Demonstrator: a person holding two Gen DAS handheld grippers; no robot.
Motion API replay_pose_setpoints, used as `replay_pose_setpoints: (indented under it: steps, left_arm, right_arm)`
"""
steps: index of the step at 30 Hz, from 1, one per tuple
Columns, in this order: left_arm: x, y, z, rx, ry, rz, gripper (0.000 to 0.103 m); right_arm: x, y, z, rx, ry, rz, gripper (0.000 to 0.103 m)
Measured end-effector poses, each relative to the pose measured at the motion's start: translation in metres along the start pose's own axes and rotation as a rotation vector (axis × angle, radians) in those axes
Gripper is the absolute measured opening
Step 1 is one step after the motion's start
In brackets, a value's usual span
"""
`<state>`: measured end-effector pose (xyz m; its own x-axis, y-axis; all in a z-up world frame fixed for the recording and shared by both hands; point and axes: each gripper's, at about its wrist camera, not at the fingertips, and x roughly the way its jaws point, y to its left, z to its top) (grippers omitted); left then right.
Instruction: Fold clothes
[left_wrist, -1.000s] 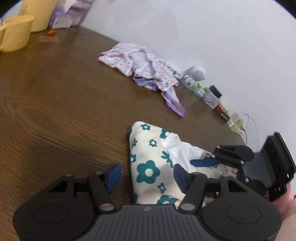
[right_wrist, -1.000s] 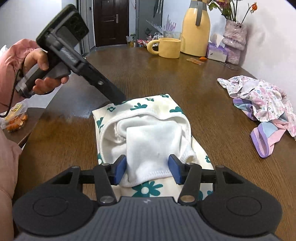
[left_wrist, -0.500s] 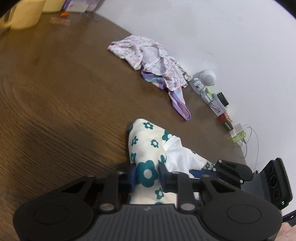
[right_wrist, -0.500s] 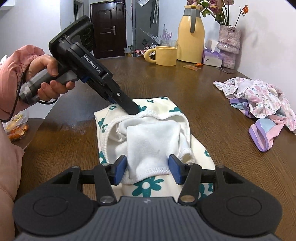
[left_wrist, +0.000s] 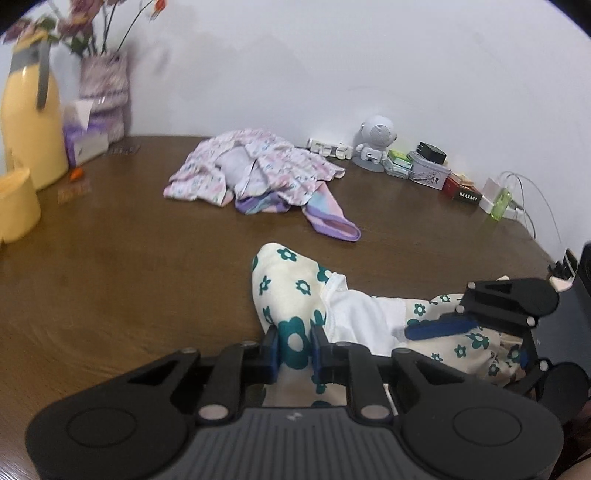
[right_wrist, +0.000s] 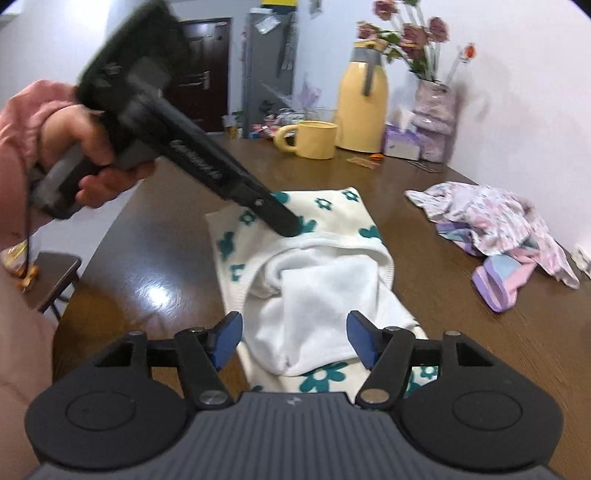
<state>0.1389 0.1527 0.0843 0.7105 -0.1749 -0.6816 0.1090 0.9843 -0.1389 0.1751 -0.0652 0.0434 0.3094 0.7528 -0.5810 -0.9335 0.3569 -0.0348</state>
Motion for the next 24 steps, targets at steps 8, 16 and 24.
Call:
replay_pose_setpoints:
  steps: [8, 16, 24]
  left_arm:
    - [-0.001, -0.013, 0.005, 0.023, -0.006, 0.035, 0.016]
    - [0.001, -0.012, 0.016, 0.007, 0.022, 0.027, 0.016]
    - [0.001, -0.02, 0.021, 0.049, 0.02, 0.021, 0.016]
  right_arm:
    - [-0.002, 0.008, 0.018, 0.018, -0.063, 0.024, 0.06]
    - [0.027, 0.072, 0.021, -0.174, -0.03, -0.188, 0.06]
    - [0.07, 0.126, 0.018, -0.315, 0.044, -0.517, 0.062]
